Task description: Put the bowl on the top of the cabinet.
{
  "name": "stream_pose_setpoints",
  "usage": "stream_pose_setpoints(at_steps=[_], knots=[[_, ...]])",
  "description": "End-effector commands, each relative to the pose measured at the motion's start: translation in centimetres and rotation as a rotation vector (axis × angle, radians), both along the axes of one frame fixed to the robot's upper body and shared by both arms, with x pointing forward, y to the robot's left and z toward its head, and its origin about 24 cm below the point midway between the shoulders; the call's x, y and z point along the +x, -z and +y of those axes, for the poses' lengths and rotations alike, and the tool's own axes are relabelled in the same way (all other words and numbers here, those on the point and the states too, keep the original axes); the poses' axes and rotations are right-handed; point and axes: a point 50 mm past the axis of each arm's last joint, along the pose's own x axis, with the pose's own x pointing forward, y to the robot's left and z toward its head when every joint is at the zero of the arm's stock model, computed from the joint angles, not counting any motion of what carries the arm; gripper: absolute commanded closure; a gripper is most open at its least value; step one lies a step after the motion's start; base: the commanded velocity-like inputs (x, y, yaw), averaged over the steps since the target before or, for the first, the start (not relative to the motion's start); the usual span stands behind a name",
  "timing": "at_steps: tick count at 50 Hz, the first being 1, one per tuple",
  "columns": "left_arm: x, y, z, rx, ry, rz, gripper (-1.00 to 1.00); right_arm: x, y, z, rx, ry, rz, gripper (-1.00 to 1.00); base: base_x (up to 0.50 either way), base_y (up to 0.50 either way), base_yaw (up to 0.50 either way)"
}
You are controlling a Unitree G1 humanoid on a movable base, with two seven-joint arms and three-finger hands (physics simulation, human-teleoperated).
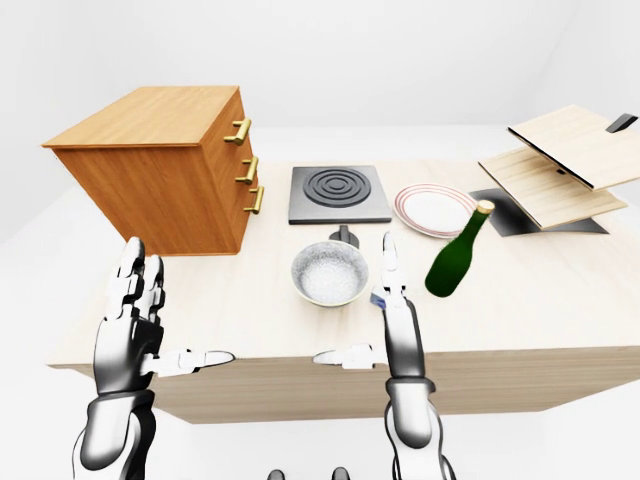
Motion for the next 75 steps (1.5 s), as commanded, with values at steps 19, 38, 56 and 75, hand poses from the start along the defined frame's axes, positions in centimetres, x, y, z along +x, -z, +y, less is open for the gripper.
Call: stream_pose_setpoints(at_steps=[19, 38, 56, 75], knots=[[0.0, -0.1, 0.0, 0.002, 0.002, -0.002, -1.0, 0.0, -0.4, 0.2, -0.003, -0.012, -0.014, -1.0, 0.0, 0.5, 0.0], [0.1, 0.1, 0.0, 0.004, 0.005, 0.005, -1.0, 0.1, -0.1, 0.2, 0.002, -0.018, -0.004, -1.0, 0.0, 0.5, 0.0], [0.1, 0.2, -0.1, 0.007, 0.01, 0.011, -1.0, 0.3, 0.1, 0.1, 0.015, -0.023, 0.004, -1.0, 0.07, 0.14, 0.0], [0.2, 0.2, -0.1, 0.006, 0.012, 0.008, -1.0, 0.4, 0.1, 0.2, 0.019, -0.027, 0.005, -1.0, 0.22, -0.01, 0.0]])
